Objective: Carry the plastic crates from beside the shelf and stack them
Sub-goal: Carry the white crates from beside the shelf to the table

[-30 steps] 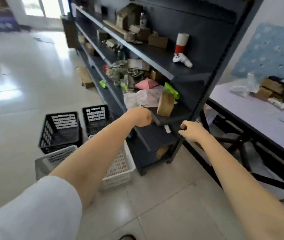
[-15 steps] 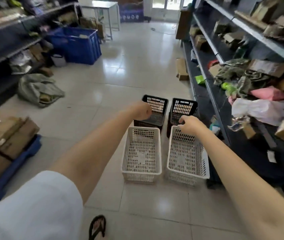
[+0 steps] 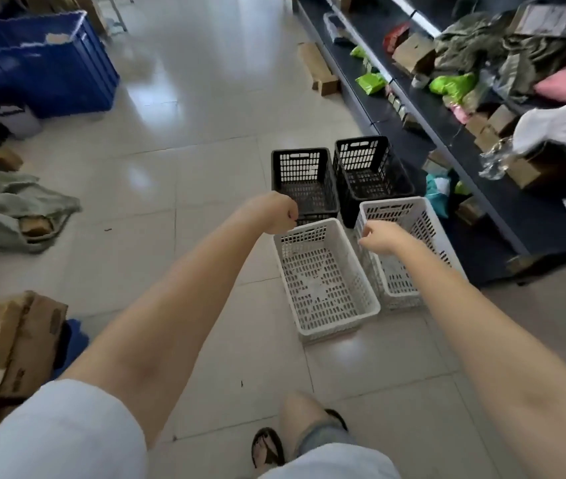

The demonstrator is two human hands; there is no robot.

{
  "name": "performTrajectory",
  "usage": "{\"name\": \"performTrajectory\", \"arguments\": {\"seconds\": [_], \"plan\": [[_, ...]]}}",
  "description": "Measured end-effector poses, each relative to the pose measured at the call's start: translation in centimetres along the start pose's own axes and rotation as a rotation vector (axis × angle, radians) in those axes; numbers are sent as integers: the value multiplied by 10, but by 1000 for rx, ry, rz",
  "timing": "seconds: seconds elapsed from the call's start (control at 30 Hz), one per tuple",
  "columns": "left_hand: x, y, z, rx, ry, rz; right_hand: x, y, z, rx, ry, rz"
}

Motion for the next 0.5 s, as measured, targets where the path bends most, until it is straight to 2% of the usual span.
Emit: {"name": "performTrajectory", "arguments": {"seconds": [0.27,0.37,0.5], "plan": [[116,-74,19,99,-172,114,86,-7,51,153,-126,222],[159,-90,8,142,-240,140,116,1,58,200,-115,312],[213,-98,-20,247,-251,232,137,16,55,309,-56,422]]}}
Point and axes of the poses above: each hand's wrist, its own x-axis towards the middle knuckle, its own z-axis out of the palm, y = z × x, the point moved 10 cm from there along x, towards the middle knuckle, and after that the axes turned 2 degrees about -x, right-handed, at the moved point
